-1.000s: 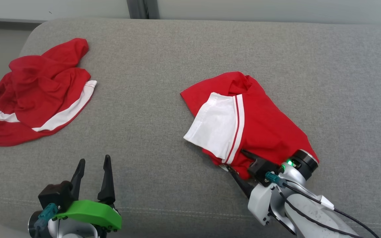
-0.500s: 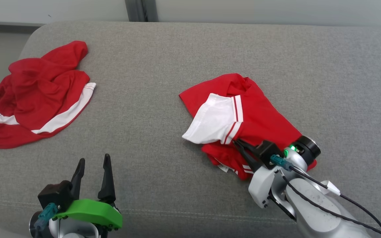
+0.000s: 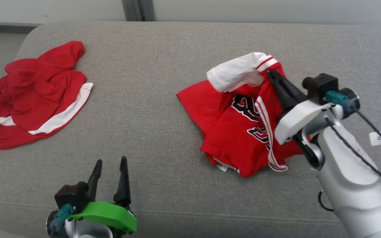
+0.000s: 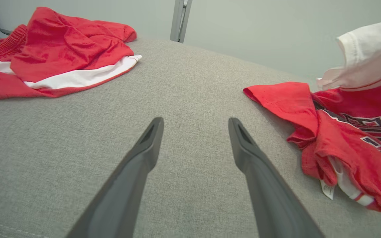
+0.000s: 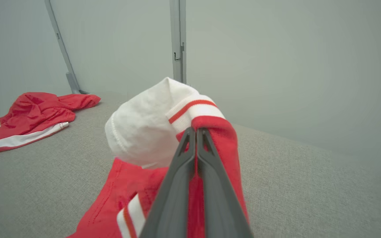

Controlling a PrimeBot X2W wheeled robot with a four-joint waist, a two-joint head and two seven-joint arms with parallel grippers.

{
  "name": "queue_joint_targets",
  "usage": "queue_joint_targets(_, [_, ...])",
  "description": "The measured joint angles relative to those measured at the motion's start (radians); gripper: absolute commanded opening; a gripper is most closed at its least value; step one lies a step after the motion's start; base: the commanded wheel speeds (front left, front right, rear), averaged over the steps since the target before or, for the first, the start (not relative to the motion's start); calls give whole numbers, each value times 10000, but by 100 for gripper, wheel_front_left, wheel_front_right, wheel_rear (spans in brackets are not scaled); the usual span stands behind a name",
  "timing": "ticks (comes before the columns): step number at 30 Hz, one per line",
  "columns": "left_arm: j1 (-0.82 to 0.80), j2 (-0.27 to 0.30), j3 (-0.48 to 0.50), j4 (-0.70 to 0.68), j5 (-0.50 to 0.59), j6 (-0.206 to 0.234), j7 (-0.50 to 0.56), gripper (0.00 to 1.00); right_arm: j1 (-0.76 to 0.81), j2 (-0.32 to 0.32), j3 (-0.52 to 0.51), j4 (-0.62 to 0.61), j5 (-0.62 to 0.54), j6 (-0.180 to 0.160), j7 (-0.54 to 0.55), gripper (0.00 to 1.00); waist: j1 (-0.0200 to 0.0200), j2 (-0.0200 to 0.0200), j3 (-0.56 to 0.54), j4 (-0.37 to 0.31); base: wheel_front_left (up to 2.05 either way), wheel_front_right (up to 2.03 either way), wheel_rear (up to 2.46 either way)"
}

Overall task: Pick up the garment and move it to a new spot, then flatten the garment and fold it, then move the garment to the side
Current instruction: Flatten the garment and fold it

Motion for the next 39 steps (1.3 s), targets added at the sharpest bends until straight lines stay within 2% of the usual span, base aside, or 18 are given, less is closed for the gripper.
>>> queue_joint_targets(6, [-37,-174,-660,10,-42,-441,21,100,-295,-598,-1037,307,537,-44,493,0,0,0,192,13,0,0,0])
queue_joint_targets(12, [-464,-263,-991,-2,-148,-702,121,100,-439,-1122,-1597,658,807,-221,880,0,0,0,335,-78,0,0,0])
queue_joint_targets(22, [-907,-316,-1480,291,-263,-1035,639,100,-444,-1453,-2125,1154,1043,-489,1043,0,0,0,558,-506,0,0,0])
queue_joint_targets(24, [-921,-332,-1547,347,-299,-1062,719,100,-444,-1576,-2286,1218,1045,-627,1032,0,0,0,600,-608,0,0,0])
queue_joint_targets(34, [-1291,-349,-1858,648,-347,-1354,1179,100,-444,-2052,-2591,1647,1032,-838,1024,0,0,0,909,-986,0,0,0])
queue_joint_targets(36, [-1402,-357,-2042,823,-554,-1563,1365,100,-465,-2121,-2792,1707,1032,-1080,765,0,0,0,997,-1030,0,0,0])
queue_joint_targets(39, [-1450,-364,-2132,957,-652,-1680,1574,100,-644,-2259,-2813,1749,991,-1170,608,0,0,0,1059,-1050,0,0,0])
